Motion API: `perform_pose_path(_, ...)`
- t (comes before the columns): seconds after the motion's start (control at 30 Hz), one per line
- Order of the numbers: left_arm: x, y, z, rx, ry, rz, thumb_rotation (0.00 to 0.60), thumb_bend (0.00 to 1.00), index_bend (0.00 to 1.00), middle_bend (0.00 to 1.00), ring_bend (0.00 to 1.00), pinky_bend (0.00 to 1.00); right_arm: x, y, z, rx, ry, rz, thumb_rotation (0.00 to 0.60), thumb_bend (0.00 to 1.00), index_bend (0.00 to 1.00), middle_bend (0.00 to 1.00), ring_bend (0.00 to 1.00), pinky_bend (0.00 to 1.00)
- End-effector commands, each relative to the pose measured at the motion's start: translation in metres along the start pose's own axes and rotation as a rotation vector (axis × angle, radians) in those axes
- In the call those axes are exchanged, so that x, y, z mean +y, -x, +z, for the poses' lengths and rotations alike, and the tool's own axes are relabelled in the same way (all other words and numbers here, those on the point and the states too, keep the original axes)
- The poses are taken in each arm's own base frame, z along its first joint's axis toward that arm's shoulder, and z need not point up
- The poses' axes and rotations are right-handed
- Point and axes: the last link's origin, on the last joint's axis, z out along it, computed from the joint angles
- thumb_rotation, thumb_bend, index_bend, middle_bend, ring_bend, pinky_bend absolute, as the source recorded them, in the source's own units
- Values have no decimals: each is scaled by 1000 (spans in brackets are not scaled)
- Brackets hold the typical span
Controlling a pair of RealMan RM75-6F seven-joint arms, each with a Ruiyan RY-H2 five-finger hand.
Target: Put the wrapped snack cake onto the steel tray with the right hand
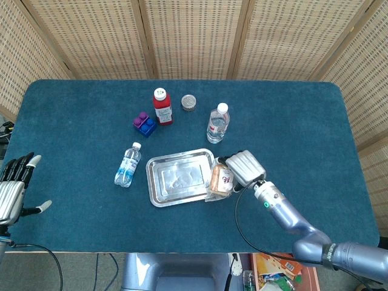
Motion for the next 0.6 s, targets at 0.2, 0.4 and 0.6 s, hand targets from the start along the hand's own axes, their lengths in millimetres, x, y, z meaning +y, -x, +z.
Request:
perform_pose_path(0.2, -8, -2, 6, -10, -36, -18, 600, 0, 0, 0, 0, 0, -100, 9, 82, -66, -20, -49, 600, 171, 611, 649, 564, 400)
perform_pose_path(0.4, -14, -2, 8, -26, -61, -26, 600, 0, 0, 0, 0, 0, -121, 24, 102, -77, 11, -93, 600, 135, 559, 544, 460, 271)
perform_pose_path(0.6, -16, -4, 8, -22, -66, -33, 600, 0, 0, 0, 0, 0, -121, 22, 102, -96, 46, -95, 600, 0, 104, 20, 27, 24)
